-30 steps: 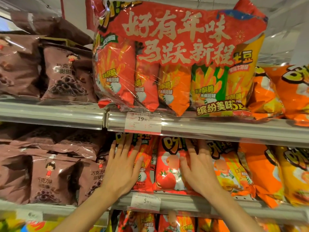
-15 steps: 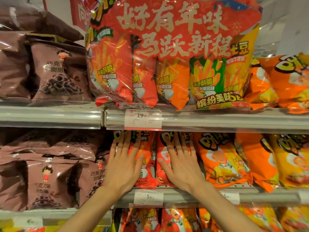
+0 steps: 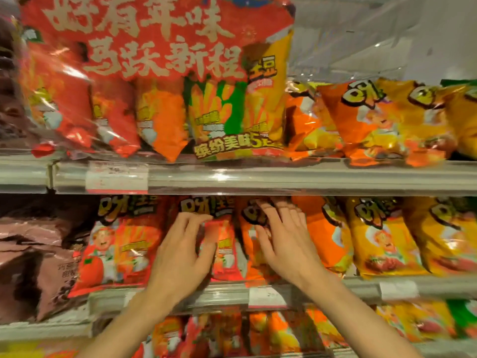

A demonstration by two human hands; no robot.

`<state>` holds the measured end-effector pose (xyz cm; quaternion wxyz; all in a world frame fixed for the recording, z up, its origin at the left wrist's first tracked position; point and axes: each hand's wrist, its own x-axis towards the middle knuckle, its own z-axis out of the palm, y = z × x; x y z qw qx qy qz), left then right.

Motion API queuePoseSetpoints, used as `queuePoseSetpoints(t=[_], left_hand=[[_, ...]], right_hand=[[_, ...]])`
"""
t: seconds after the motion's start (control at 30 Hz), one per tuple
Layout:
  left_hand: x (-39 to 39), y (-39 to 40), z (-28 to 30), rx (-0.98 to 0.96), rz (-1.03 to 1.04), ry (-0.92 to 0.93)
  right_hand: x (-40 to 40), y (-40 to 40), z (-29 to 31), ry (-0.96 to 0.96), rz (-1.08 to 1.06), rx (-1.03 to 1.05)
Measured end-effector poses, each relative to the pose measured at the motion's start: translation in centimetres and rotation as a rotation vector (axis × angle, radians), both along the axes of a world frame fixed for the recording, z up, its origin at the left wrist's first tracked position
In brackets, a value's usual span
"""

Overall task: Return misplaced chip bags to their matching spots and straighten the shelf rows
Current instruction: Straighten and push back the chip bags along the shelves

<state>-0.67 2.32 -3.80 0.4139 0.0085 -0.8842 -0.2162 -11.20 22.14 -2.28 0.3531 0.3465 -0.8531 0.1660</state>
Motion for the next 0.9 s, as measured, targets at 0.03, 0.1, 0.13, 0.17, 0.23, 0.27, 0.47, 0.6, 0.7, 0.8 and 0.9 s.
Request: queuePoseSetpoints(t=[0.03,0.1,0.13,0.17,0.23,0.27,0.47,0.6,0.7,0.8,0.9], left_hand=[[-0.8,1.7,-0.1,0.006,-0.017,-0.021],[-2.4,4.8,-0.4,0.022,-0.032,-0.084],[-3.1,6.1,-0.5,0.052,-0.039,-0.143],[-3.8,7.2,-0.7,0.093,-0.049,-0.206],[-5.0,8.8,-0.9,0.150,-0.037,-0.312],[-5.6,9.4,-1.0,0.161,-0.012,-0.357],[-7.9,10.2,-0.5,0.457,-0.001,-0.455],[-8.6,10.3,-0.5,0.514,-0.045,-0.485],[-9.3,10.3,-0.6,0.521,-0.080,-0.460],[-9.8,10.4,-0.5,0.515,-0.082,-0.417],[-9.9,10.8,-0.3,0.511,-0.097,-0.365]], right_hand=[[-0.7,1.6,0.1,0.056,-0.014,0.029],[-2.0,4.5,0.2,0.133,-0.031,0.114],[-2.5,5.7,0.2,0.149,-0.041,0.167],[-2.9,6.6,0.1,0.150,-0.051,0.226],[-3.6,7.7,-0.3,0.127,-0.062,0.328],[-3.8,8.0,-0.4,0.118,-0.061,0.357],[-6.1,9.0,-1.1,0.125,-0.057,0.371],[-7.2,9.9,-1.0,0.140,-0.074,0.325],[-7.3,10.4,-1.0,0.156,-0.111,0.295],[-7.4,10.7,-0.9,0.172,-0.123,0.283],[-7.5,10.9,-1.0,0.178,-0.144,0.284]])
